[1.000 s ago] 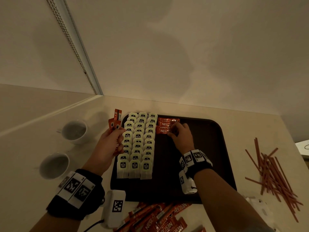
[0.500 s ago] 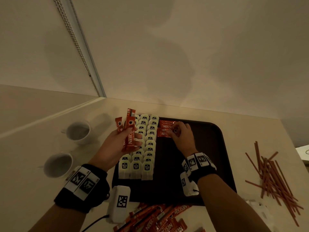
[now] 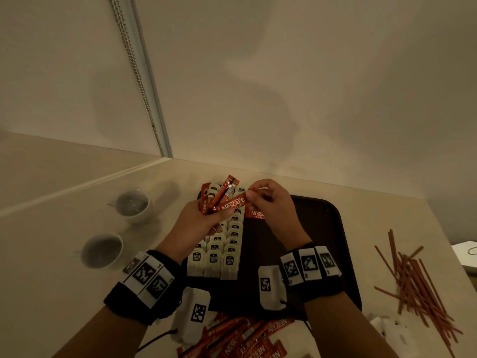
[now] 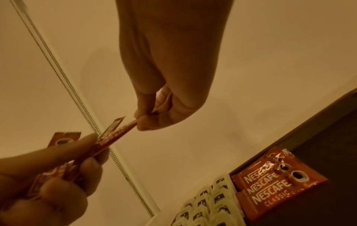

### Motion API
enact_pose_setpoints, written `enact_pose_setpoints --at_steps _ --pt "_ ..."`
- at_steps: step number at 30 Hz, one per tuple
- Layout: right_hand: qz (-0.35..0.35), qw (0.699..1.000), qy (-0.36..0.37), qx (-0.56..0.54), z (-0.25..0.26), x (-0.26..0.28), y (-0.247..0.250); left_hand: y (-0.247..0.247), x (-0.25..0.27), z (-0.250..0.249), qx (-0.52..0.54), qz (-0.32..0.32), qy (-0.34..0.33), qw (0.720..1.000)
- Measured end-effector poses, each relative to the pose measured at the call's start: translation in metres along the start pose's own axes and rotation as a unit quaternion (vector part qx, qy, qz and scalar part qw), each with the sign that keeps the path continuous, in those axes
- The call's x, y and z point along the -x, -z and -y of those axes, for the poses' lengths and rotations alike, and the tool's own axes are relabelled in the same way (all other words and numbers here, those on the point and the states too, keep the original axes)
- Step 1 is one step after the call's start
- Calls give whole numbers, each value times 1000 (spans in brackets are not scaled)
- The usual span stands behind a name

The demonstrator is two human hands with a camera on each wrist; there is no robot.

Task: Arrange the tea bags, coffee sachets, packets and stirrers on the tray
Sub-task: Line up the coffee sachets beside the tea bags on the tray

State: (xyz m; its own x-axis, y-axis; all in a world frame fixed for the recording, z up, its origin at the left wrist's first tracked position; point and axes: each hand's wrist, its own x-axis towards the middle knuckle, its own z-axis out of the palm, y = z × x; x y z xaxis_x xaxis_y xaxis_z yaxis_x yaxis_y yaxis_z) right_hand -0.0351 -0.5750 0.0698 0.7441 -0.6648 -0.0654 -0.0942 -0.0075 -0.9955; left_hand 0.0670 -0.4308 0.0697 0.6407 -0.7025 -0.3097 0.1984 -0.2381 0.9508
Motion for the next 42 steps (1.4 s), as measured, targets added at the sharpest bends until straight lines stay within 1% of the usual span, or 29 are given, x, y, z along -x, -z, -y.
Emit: enact_pose_setpoints --at_steps 2,3,5,7,9,11,16,19,21,24,25,27,29,32,35,37,39,42 --pt "49 998 -31 -14 -1 7 4 3 1 2 35 -53 -17 998" --pt "75 996 -43 -17 -1 11 5 4 1 2 54 -69 -21 996" --pt "106 993 -52 -24 -3 20 4 5 1 2 65 -75 -27 995" --pt "119 991 -51 -31 -6 30 0 4 3 4 41 -68 -32 996" --pt "114 992 -53 -13 -12 39 -6 4 6 8 -6 -64 -35 997" --pt "100 992 -72 -22 -19 46 -9 4 10 13 -33 -59 -31 997" --pt "73 989 -104 -81 -33 53 -11 6 10 27 -44 -97 -16 994" --pt "53 986 -117 -107 -39 52 -11 3 11 34 -6 -93 3 996" --pt "53 988 -122 -79 -43 49 -10 3 10 37 5 -92 16 996" --pt "75 992 -95 36 -46 46 -7 3 7 41 10 -85 28 996" --pt "83 991 -87 59 -45 45 -4 2 7 41 15 -77 31 996" --pt "84 991 -85 67 -44 41 6 1 7 40 39 -66 44 996" --pt "57 991 -99 74 -44 35 23 2 6 38 82 -66 60 993" --pt "8 982 -143 127 -54 22 49 9 2 32 165 -43 83 982" --pt "16 961 -174 213 -71 9 67 14 -6 26 224 0 106 969" --pt "31 947 -178 265 -80 0 72 15 -12 22 222 16 104 969" --pt "34 938 -184 291 -84 -9 72 16 -18 21 208 18 92 974" --pt "33 935 -174 307 -88 -21 67 17 -22 20 129 15 67 989"
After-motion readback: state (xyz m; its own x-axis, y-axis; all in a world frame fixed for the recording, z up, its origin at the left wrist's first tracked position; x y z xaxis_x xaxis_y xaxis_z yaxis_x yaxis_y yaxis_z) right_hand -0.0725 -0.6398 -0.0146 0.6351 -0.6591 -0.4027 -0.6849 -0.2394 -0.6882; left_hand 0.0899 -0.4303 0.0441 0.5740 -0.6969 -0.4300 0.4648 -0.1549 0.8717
